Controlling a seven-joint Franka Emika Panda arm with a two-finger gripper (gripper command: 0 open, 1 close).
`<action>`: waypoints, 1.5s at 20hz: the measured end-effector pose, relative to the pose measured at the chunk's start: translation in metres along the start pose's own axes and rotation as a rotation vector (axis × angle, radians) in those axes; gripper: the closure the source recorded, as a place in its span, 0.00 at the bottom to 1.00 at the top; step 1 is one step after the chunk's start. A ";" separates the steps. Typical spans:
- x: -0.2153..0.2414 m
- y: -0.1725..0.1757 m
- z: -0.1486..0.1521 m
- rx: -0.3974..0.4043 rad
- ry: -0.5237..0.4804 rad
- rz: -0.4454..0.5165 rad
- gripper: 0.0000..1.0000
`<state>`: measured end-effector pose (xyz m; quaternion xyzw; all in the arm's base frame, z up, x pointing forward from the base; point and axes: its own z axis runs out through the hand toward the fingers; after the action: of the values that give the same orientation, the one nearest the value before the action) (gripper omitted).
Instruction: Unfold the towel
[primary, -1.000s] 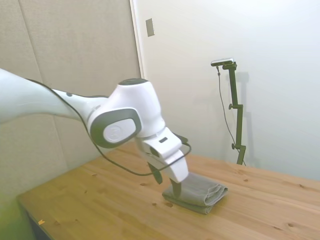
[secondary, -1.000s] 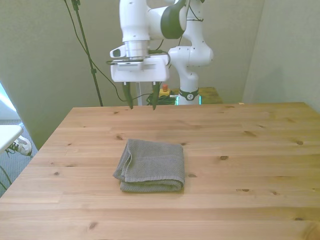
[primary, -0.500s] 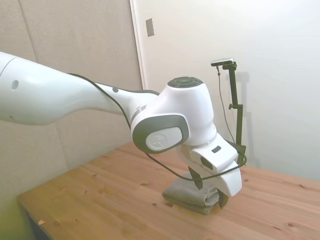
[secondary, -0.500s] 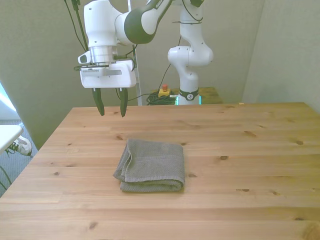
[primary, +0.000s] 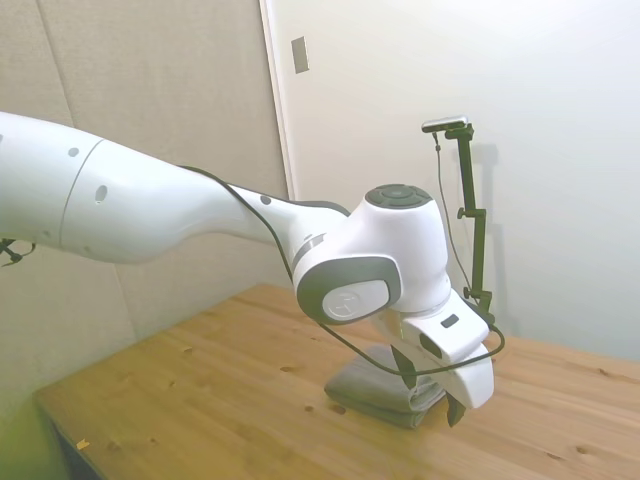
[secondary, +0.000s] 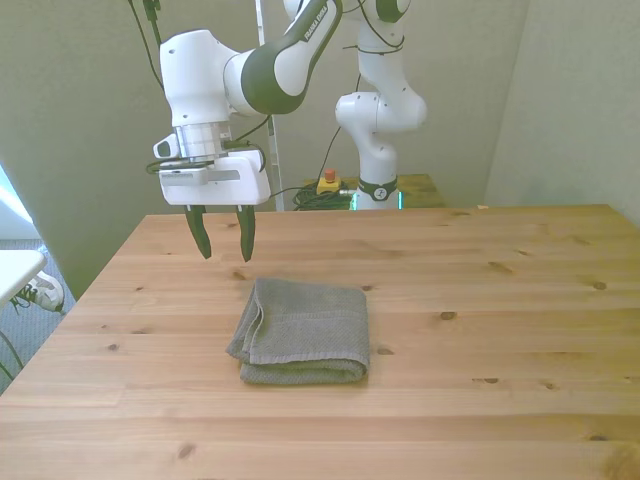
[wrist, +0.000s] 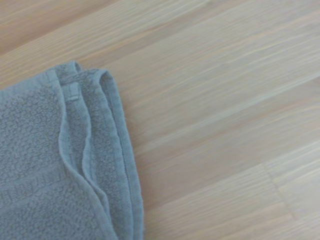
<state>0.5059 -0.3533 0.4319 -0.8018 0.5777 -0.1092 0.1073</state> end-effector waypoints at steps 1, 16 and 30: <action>0.000 -0.001 0.002 0.007 -0.006 0.006 0.00; -0.012 -0.018 0.046 0.106 -0.140 -0.031 1.00; -0.024 -0.028 0.065 0.117 -0.177 -0.061 1.00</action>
<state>0.5432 -0.3184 0.3774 -0.8179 0.5339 -0.0747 0.2010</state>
